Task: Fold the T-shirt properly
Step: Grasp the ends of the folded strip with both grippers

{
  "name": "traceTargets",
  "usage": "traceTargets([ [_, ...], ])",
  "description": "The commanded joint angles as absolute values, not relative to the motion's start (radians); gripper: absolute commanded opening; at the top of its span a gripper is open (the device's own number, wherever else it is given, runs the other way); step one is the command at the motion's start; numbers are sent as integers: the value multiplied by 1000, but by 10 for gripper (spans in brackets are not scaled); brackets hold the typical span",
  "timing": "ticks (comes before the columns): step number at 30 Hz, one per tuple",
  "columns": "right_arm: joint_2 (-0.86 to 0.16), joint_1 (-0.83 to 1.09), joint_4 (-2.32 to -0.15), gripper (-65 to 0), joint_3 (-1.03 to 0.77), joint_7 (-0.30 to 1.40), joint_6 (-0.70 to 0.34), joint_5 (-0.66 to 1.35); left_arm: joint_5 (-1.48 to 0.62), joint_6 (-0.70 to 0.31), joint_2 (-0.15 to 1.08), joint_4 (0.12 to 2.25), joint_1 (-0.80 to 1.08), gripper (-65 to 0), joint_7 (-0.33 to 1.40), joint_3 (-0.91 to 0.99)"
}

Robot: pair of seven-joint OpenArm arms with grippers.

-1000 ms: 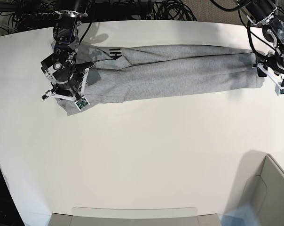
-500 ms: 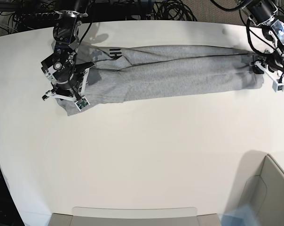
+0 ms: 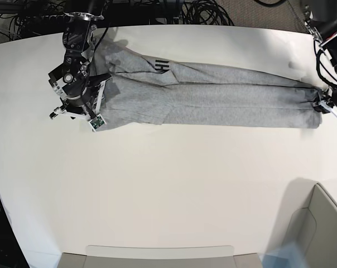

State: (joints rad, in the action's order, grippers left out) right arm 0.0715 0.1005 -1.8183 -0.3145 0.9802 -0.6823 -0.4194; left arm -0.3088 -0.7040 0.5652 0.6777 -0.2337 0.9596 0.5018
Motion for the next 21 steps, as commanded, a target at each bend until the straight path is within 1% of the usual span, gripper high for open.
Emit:
traceTargets([
  [1, 68, 88, -1836, -471, -314, 970, -698, -415, -231, -698, 509, 628, -200, -497, 1092, 466],
  [3, 68, 88, -1837, -471, -314, 970, -698, -415, -231, -698, 509, 627, -202, -613, 1098, 449],
  [4, 68, 88, -1837, -471, -314, 970, -698, -415, -231, -698, 509, 627, -202, -650, 1098, 444],
  [11, 71, 101, -1839, -471, -315, 970, -698, -415, -231, -698, 510, 631, -203, -650, 1099, 452],
  [14, 74, 101, -1839, -471, -315, 970, -698, -415, -237, -698, 536, 631, -211, -650, 1099, 460],
  [18, 76, 101, -1839, -471, -315, 970, -698, -415, -231, -698, 567, 633, -237, -650, 1099, 526],
  [21, 76, 101, -1839, -471, -315, 970, -698, -415, -232, -698, 581, 642, -248, -650, 1129, 542],
])
